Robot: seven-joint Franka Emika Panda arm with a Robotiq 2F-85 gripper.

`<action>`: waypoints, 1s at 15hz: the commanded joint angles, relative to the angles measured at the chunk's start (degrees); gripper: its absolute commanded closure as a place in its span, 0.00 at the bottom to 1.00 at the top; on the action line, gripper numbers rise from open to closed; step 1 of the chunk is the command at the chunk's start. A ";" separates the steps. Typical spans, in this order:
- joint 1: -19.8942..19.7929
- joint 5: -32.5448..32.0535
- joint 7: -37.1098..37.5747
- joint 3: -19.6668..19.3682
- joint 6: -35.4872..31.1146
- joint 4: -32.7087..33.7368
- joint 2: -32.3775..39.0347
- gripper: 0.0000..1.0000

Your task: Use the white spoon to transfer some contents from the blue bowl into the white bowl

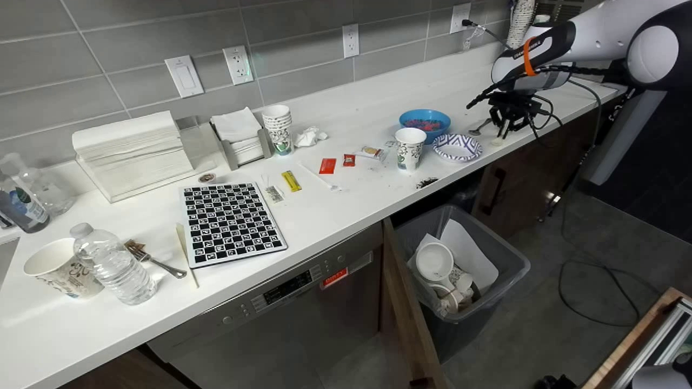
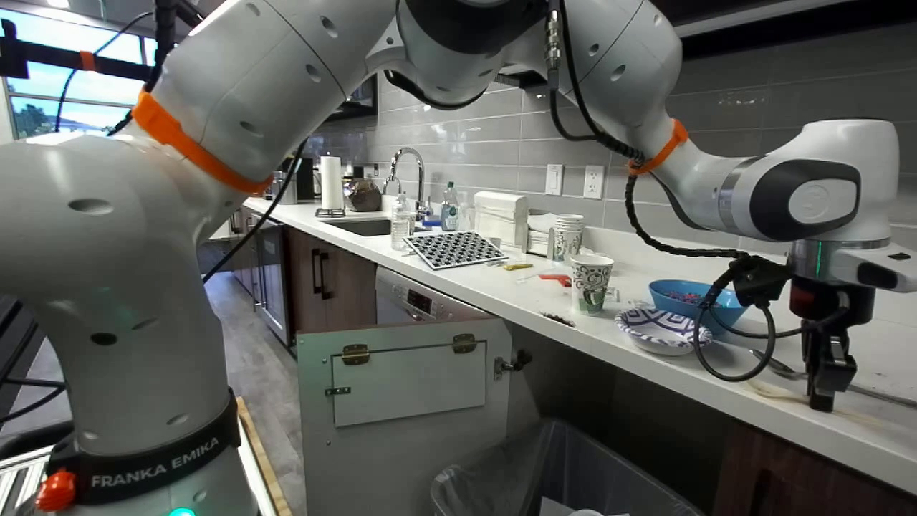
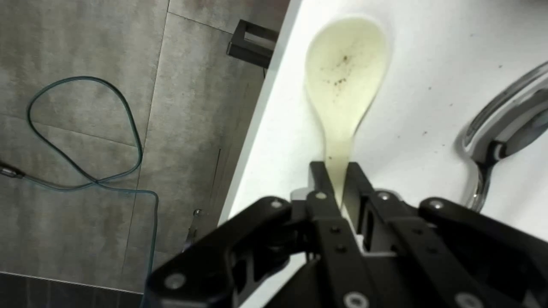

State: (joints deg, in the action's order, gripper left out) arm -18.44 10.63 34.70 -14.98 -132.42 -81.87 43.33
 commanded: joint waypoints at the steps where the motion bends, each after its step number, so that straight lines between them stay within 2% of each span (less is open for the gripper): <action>1: -0.69 1.66 0.40 0.32 2.18 3.53 2.65 0.95; 5: -0.56 1.50 0.62 0.09 2.76 3.25 1.43 0.97; 11: -0.35 1.58 -0.68 0.28 -4.23 -2.88 -7.95 0.97; 15: -0.54 3.65 -3.45 3.11 -9.75 -5.99 -12.89 0.97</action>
State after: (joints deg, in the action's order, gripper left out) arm -18.71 11.24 34.28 -14.40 -137.77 -82.47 35.05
